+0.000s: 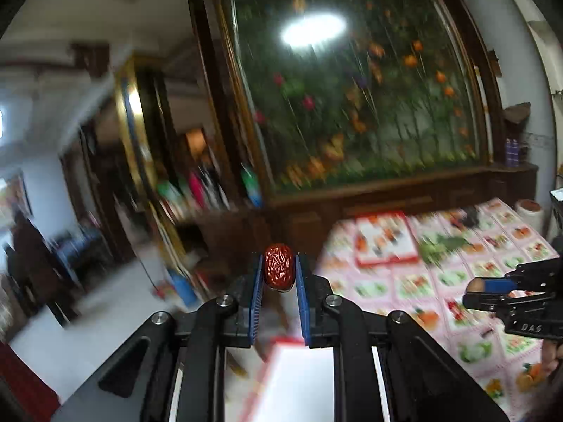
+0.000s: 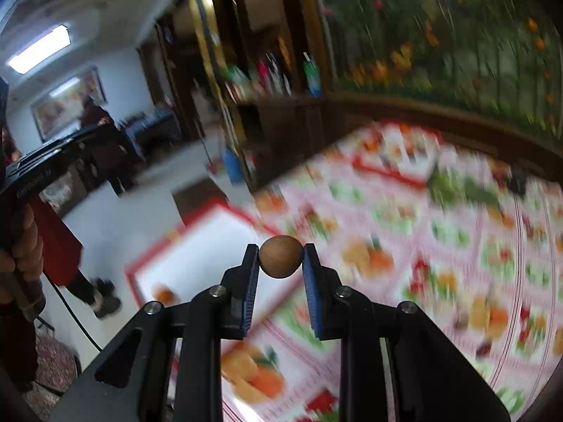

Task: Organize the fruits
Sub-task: 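Carry the kiwi and date to the white tray and open both grippers, then move both grippers back over the cloth toward the red dates, then grasp a red date with the left gripper while the right gripper grasps another date, then carry both dates into the white tray and open both grippers, then return to the cloth and grasp a beige cube piece with the right gripper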

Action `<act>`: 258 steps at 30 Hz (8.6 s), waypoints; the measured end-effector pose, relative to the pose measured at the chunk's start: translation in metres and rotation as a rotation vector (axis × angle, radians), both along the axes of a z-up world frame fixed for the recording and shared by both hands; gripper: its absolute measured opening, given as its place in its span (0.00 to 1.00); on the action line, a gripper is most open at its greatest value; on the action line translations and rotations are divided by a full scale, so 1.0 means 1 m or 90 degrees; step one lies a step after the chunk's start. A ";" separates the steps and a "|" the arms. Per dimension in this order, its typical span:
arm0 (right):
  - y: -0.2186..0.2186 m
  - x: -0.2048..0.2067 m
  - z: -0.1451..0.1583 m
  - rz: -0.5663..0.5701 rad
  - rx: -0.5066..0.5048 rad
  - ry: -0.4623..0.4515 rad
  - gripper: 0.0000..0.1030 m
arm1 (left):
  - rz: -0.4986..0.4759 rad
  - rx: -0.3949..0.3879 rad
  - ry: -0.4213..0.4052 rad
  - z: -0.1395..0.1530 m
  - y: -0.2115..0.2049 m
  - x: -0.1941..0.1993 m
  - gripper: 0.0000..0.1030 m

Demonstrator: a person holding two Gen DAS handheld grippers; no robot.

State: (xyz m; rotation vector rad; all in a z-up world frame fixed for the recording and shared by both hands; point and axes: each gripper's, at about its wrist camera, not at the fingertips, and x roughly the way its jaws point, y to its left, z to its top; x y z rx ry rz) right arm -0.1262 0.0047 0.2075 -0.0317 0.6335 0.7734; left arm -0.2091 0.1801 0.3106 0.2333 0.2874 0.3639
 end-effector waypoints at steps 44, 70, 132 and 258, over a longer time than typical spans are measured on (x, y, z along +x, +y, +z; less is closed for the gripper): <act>-0.091 0.031 -0.141 -0.158 0.005 0.207 0.64 | -0.145 -0.209 0.324 -0.245 -0.110 0.069 0.77; -0.209 0.088 -0.180 -0.335 -0.110 0.243 0.56 | -0.356 -0.134 0.418 -0.270 -0.238 0.169 0.68; -0.156 0.014 -0.157 -0.317 -0.124 0.144 0.20 | -0.271 -0.266 0.352 -0.270 -0.160 0.099 0.16; -0.164 0.054 -0.188 -0.161 0.050 0.244 0.26 | -0.169 -0.276 0.447 -0.290 -0.130 0.159 0.27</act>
